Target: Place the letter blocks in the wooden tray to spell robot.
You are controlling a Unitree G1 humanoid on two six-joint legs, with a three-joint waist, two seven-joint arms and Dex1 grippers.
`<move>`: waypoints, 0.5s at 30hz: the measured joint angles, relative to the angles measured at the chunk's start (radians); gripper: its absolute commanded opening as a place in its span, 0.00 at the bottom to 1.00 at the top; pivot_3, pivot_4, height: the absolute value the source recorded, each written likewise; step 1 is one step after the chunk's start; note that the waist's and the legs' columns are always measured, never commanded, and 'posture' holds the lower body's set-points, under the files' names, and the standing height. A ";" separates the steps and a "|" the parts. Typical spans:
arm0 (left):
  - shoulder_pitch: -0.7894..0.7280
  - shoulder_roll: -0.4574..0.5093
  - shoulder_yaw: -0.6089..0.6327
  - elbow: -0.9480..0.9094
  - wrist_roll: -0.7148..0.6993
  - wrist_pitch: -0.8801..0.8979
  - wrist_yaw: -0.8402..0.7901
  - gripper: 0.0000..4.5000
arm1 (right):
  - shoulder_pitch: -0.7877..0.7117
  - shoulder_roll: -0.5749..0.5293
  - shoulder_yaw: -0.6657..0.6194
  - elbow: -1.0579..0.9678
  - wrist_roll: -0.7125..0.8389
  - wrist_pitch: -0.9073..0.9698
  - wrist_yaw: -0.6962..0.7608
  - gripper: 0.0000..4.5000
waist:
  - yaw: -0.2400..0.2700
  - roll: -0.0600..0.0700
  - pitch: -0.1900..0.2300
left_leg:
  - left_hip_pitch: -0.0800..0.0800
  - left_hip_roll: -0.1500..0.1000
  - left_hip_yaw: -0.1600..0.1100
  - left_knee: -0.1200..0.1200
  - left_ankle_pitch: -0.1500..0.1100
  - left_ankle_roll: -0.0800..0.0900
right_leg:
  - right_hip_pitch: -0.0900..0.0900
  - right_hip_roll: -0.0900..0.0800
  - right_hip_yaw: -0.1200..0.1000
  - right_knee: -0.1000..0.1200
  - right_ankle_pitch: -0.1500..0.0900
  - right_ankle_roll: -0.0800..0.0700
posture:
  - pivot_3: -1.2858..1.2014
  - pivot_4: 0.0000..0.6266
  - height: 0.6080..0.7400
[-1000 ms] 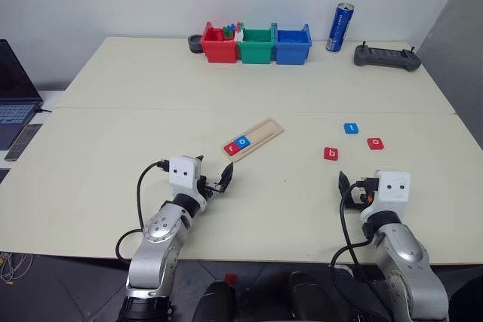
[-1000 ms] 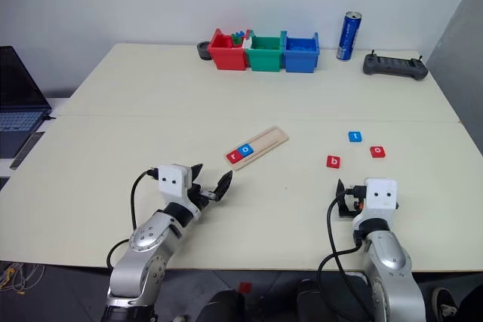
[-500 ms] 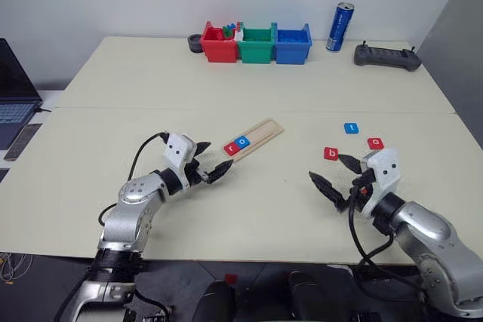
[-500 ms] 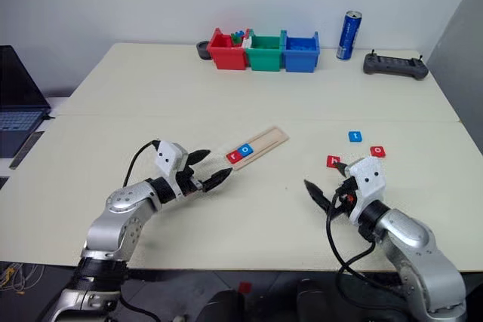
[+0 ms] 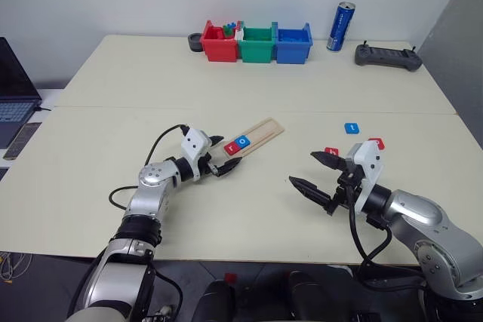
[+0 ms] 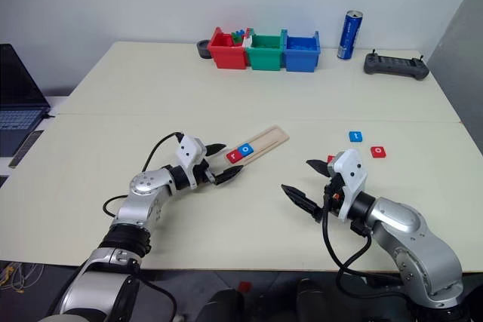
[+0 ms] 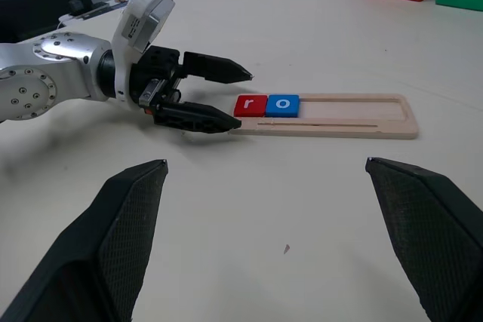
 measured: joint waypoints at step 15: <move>-0.097 -0.030 0.002 0.213 0.052 -0.123 -0.013 1.00 | 0.002 -0.004 -0.015 -0.005 0.007 0.002 -0.041 0.99 | 0.000 0.000 0.000 | 0.000 0.000 -0.001 0.000 0.000 0.000 | 0.000 0.000 0.000 0.001 0.000 0.000 | 0.52 0.24 1.00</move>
